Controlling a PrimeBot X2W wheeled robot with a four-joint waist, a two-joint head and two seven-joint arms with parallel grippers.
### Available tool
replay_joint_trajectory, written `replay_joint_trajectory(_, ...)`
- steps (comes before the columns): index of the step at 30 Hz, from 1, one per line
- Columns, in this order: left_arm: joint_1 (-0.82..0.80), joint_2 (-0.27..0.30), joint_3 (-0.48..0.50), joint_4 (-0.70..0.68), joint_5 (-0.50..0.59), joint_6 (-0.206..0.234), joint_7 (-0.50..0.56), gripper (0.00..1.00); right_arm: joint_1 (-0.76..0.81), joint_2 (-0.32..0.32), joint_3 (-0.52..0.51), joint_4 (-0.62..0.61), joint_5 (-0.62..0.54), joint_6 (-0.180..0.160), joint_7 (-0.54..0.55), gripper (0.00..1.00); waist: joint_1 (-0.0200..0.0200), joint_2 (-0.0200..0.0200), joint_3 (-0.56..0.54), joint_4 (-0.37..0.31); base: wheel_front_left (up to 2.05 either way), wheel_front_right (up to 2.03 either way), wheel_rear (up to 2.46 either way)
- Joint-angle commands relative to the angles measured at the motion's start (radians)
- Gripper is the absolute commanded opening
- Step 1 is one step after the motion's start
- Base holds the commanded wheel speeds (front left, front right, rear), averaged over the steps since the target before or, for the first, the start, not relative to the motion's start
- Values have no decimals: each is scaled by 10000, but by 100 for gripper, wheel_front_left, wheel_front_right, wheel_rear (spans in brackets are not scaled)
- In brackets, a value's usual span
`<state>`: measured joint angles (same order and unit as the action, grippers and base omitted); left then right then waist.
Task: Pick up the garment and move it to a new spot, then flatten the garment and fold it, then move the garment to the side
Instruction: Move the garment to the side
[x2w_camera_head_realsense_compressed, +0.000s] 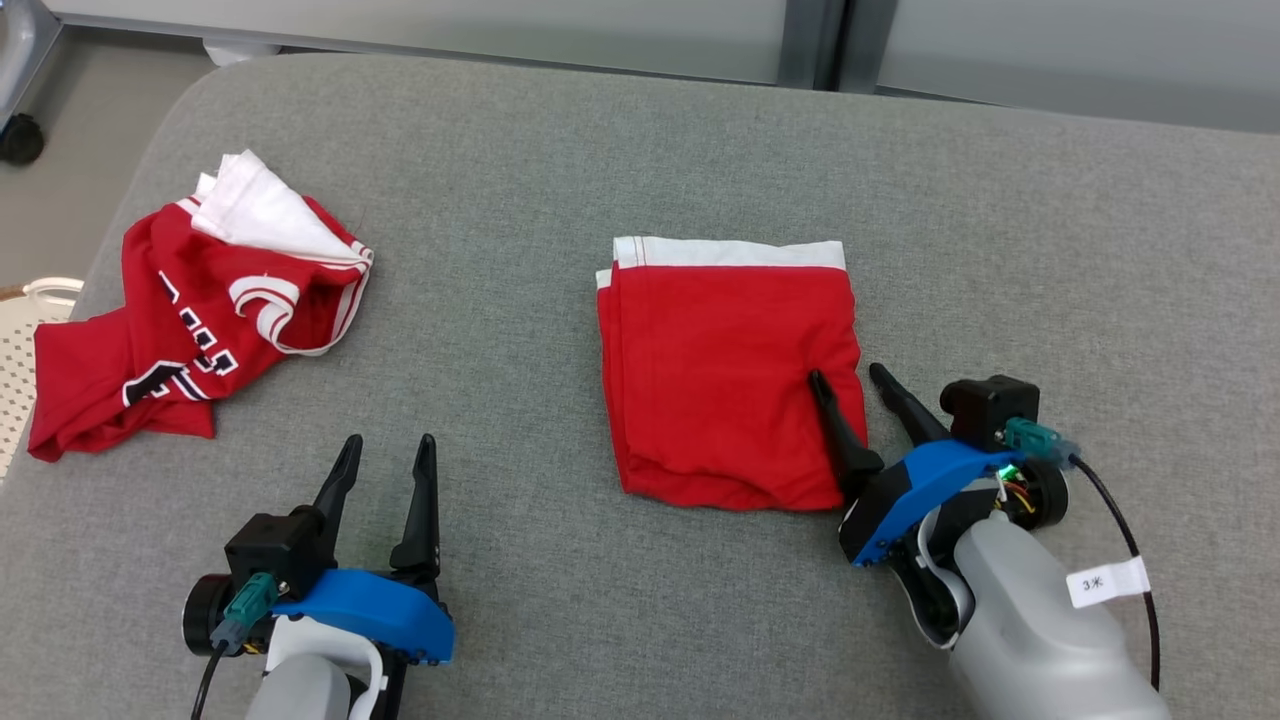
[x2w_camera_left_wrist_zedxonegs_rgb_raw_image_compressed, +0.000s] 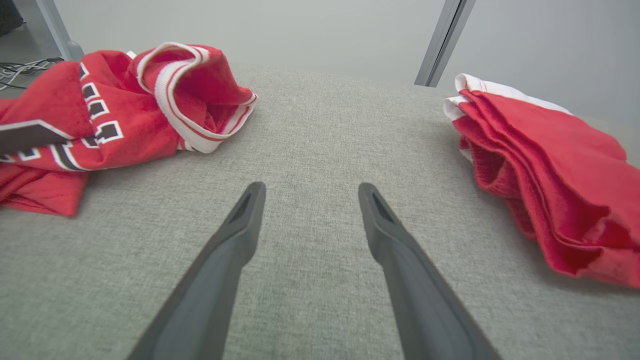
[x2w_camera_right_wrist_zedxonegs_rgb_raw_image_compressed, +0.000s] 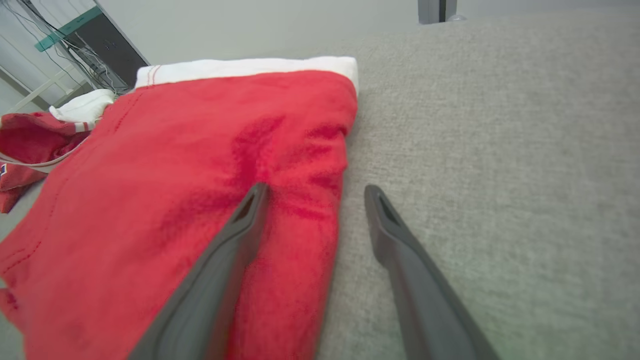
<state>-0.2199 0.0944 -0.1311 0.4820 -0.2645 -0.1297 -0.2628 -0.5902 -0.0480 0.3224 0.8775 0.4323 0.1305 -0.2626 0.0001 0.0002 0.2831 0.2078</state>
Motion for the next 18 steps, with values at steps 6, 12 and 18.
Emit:
replay_joint_trajectory(6, -167, 101, 10, -119, -146, -16, -28, 100, -424, -26, 636, 746, 970, 4, -9, 0, -1, -2, 106, 40, 0, 0, 0)
replay_joint_trajectory(12, -166, 153, 83, -97, -148, -17, -28, 100, -557, -42, 788, 667, 1366, 3, -9, 0, -1, -2, 62, -131, 0, 0, 0)
replay_joint_trajectory(18, 93, 197, 60, -220, -74, -17, -28, 100, -115, -57, 280, 16, 1235, 3, -19, 0, -1, -2, -230, -802, 0, 0, 0)
